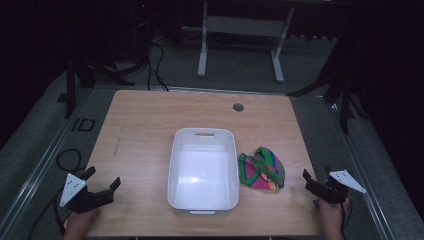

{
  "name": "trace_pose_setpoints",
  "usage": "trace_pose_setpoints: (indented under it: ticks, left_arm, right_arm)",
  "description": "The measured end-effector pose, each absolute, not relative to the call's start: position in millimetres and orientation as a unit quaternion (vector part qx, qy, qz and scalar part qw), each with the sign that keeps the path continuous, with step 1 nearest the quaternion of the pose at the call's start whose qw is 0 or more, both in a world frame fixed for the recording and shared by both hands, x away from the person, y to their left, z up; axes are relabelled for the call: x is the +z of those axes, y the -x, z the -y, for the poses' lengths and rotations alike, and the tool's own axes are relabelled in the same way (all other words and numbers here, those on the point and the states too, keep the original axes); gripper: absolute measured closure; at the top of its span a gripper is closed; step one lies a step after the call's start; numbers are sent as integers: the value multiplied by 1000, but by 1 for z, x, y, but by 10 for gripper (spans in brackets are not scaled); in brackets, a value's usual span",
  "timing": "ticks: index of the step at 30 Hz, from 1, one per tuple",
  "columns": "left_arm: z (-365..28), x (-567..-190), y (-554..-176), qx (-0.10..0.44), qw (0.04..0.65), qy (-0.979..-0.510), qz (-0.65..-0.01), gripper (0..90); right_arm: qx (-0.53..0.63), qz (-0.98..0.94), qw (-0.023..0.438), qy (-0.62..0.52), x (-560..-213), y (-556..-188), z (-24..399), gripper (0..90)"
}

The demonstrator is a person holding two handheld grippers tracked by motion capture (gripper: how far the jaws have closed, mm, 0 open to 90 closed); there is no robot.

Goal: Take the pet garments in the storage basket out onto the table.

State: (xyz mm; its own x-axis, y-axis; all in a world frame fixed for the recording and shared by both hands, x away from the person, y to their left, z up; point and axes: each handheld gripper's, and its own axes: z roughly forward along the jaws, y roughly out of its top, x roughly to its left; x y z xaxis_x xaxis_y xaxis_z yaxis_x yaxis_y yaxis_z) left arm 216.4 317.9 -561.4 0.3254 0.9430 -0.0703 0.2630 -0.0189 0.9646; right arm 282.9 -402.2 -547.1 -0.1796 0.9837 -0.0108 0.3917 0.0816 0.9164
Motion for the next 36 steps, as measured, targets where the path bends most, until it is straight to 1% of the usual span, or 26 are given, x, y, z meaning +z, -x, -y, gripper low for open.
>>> trace_pose_setpoints:
  ticks: [2,7,17,36]
  left_arm:
    - [-318,-561,-216,332,513,-632,-477,9]
    - [-318,-561,-216,332,512,-632,-477,9]
    - [-318,-561,-216,332,513,-632,-477,9]
    - [-318,-561,-215,336,514,-627,-479,9]
  right_arm:
    - [418,-631,365,-542,-549,-278,403,140]
    - [427,-617,361,-554,-551,-272,406,139]
    - [434,-601,370,-560,-553,-265,411,140]
    - [437,-593,363,-570,-555,-268,415,142]
